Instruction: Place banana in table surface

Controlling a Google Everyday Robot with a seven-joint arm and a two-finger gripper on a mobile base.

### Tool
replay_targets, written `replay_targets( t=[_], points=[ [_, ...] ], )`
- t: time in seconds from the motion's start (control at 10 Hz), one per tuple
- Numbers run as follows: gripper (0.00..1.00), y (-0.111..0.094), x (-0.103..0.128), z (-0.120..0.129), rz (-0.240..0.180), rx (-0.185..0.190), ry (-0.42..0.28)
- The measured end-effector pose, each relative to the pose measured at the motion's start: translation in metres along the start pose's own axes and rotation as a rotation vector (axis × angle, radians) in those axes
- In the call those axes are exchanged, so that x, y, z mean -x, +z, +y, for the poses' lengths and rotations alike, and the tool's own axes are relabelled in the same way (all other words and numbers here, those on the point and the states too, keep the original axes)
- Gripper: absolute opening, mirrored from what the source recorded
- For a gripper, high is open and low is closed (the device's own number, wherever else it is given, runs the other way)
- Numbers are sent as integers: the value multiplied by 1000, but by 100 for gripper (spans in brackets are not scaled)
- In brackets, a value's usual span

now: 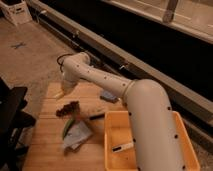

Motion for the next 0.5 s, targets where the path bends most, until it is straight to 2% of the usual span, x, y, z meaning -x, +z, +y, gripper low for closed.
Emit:
replay_targets(
  t=[0.3,0.4,0.5],
  points=[
    [0,-21,-41,37,73,1,115],
    [3,-26,-58,57,104,9,183],
    [10,-29,-71,71,127,17,235]
  ],
)
